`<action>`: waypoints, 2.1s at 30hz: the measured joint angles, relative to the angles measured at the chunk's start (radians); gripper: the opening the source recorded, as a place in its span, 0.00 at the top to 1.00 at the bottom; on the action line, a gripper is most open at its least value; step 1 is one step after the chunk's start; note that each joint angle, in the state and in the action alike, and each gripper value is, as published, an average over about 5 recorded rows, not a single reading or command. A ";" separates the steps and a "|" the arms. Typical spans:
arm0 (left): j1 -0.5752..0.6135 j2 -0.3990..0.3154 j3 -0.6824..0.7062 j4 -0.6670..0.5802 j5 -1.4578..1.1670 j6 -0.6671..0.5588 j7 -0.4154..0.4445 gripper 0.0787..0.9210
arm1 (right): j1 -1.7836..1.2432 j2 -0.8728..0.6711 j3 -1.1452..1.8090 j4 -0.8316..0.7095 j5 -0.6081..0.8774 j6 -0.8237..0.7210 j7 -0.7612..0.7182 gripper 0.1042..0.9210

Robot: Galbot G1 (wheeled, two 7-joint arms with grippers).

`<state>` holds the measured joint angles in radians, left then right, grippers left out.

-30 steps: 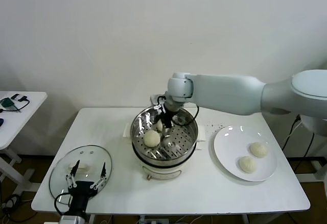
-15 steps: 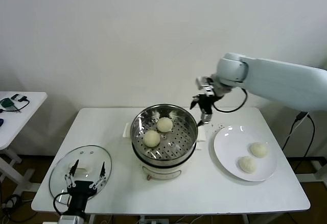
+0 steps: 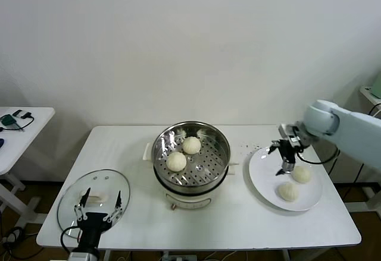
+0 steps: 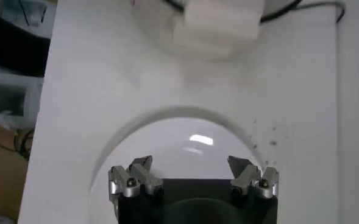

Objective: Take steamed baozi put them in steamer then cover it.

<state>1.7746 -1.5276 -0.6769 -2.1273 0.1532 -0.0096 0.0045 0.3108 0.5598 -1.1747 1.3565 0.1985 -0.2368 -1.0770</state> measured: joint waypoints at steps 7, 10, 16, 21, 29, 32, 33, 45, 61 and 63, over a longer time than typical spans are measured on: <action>-0.004 -0.005 -0.007 0.001 0.001 0.006 -0.001 0.12 | -0.123 -0.017 0.071 -0.040 -0.074 0.014 -0.007 0.12; -0.006 -0.006 -0.012 0.001 -0.001 0.008 -0.002 0.12 | -0.155 -0.020 0.087 -0.054 -0.093 0.017 -0.012 0.12; -0.010 -0.006 -0.014 0.007 -0.002 0.009 -0.002 0.12 | -0.201 -0.019 0.110 -0.079 -0.120 0.020 -0.015 0.12; -0.012 -0.006 -0.014 0.011 -0.002 0.009 -0.002 0.12 | -0.224 -0.005 0.126 -0.106 -0.139 0.024 -0.015 0.12; -0.008 -0.006 -0.014 0.012 0.003 0.007 -0.002 0.12 | -0.240 0.027 0.128 -0.140 -0.154 0.026 -0.019 0.13; -0.008 -0.006 -0.015 0.012 0.003 0.006 -0.002 0.12 | -0.242 0.036 0.127 -0.148 -0.156 0.027 -0.022 0.17; -0.008 -0.006 -0.015 0.012 0.003 0.006 -0.002 0.12 | -0.243 0.038 0.127 -0.150 -0.157 0.027 -0.022 0.18; -0.006 -0.007 -0.017 0.011 0.001 0.004 -0.003 0.12 | -0.215 0.055 0.106 -0.163 -0.164 0.054 -0.033 0.27; 0.009 -0.011 -0.006 0.000 0.007 0.001 -0.004 0.12 | 0.214 0.181 -0.135 -0.143 -0.241 0.436 -0.098 0.29; 0.010 -0.012 -0.004 -0.004 0.006 0.004 -0.004 0.12 | 0.278 0.210 -0.159 -0.132 -0.246 0.496 -0.104 0.28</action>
<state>1.7850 -1.5400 -0.6807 -2.1309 0.1591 -0.0061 0.0005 0.5885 0.7694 -1.3333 1.2244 -0.0479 0.2592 -1.1806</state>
